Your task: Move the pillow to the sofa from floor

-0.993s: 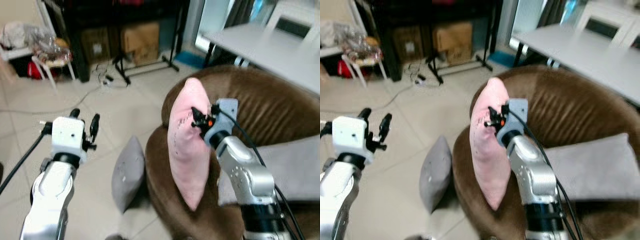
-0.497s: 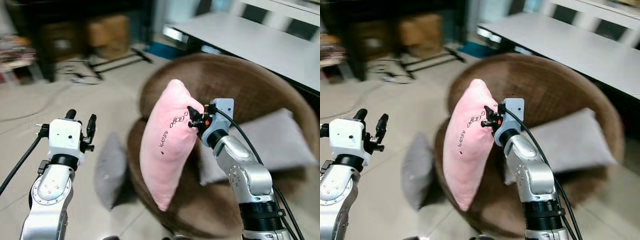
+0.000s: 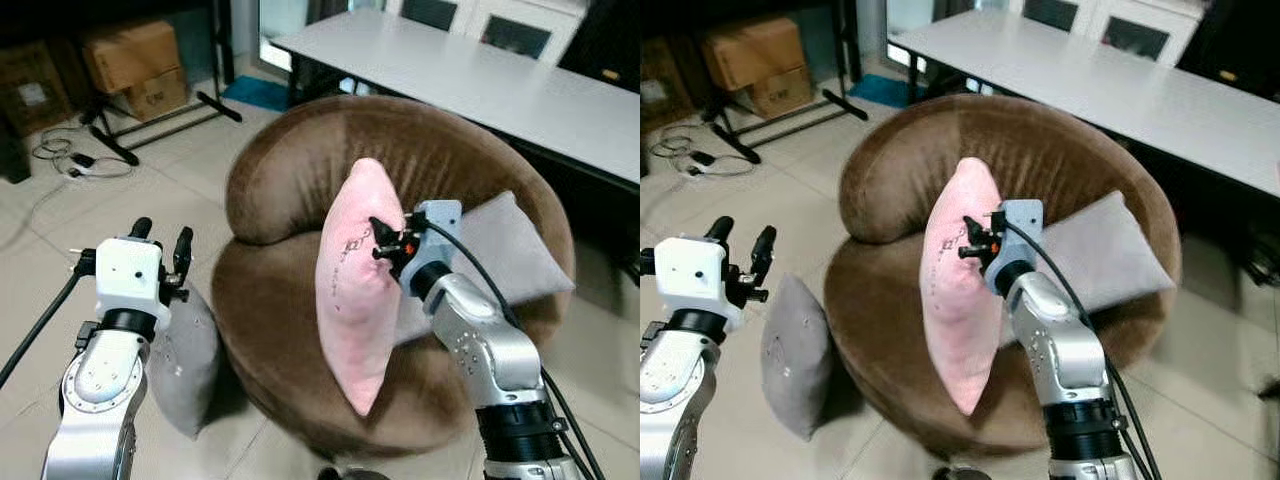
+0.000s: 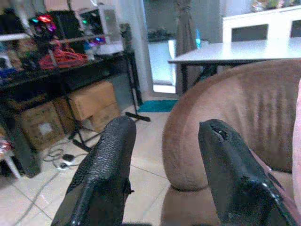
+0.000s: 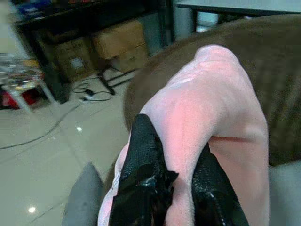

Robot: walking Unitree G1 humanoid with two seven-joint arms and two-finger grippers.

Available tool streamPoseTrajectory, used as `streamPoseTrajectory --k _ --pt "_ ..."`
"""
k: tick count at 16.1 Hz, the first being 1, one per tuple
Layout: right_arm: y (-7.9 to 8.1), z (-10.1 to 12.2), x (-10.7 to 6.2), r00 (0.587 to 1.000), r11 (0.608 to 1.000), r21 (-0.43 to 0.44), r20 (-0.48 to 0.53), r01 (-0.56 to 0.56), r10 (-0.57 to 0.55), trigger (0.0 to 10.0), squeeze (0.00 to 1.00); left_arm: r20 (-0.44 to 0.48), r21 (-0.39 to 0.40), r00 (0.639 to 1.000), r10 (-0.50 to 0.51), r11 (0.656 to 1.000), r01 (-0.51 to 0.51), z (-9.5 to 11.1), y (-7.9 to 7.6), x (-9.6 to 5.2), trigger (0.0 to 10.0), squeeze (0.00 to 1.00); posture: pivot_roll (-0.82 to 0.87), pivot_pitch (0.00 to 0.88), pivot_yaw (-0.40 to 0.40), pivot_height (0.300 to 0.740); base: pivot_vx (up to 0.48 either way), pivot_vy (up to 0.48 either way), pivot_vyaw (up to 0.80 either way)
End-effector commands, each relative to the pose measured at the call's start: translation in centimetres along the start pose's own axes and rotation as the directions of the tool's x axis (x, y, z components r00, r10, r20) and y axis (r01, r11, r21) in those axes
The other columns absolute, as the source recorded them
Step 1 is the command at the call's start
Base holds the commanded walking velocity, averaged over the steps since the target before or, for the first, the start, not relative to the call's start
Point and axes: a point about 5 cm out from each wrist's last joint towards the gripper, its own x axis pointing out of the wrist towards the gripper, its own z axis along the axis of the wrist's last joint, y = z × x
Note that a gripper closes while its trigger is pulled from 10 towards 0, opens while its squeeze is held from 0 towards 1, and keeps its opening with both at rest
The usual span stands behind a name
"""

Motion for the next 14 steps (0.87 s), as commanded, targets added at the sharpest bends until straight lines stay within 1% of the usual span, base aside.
streamPoseTrajectory --k 1,2,3,6,8,11,14 --pt "0.33 1.95 0.32 0.996 0.999 -0.039 0.081 -0.022 0.025 10.0 0.0 0.025 -0.003 1.0 0.0 1.0 0.0 0.52 -0.03 -0.09 10.0 0.0 0.11 0.0 -0.094 0.74 0.345 0.0 0.0" --pt "0.33 1.89 0.34 0.997 0.999 -0.041 0.078 -0.022 0.025 10.0 0.0 0.024 -0.004 1.0 0.0 1.0 0.0 0.51 -0.05 -0.14 10.0 0.0 0.11 0.0 -0.097 0.74 0.337 0.0 0.0" --pt "0.34 1.85 0.37 0.997 0.999 -0.046 0.072 -0.023 0.027 10.0 0.0 0.024 -0.005 1.0 0.0 1.0 0.0 0.51 -0.05 -0.15 10.0 0.0 0.11 0.0 -0.097 0.74 0.341 0.0 -0.48" --pt "0.39 1.72 0.33 0.997 0.999 -0.042 0.07 -0.027 0.03 10.0 0.0 0.024 -0.005 1.0 -0.003 1.0 0.003 0.51 0.04 -0.28 10.0 0.0 0.11 0.0 -0.094 0.74 0.333 0.0 -0.8" --pt "0.44 1.8 0.25 0.997 0.999 -0.047 0.077 -0.027 0.031 10.0 0.0 0.018 0.0 1.0 -0.006 1.0 0.006 0.45 0.06 -0.29 10.0 0.0 0.11 0.0 -0.089 0.74 0.266 0.0 -0.48" --pt "0.73 1.87 0.15 0.995 0.997 -0.06 0.08 -0.049 0.054 10.0 0.0 0.022 -0.003 1.0 -0.015 1.0 0.015 0.56 -0.18 -0.35 10.0 0.0 0.11 0.0 -0.088 0.74 0.0 0.0 0.0" --pt "1.23 2.15 0.21 0.989 0.989 -0.085 0.077 -0.117 0.123 10.0 0.0 0.014 0.005 1.0 -0.026 1.0 0.026 0.52 -0.47 -0.62 10.0 0.0 0.11 0.0 -0.095 0.74 0.0 0.0 0.0"
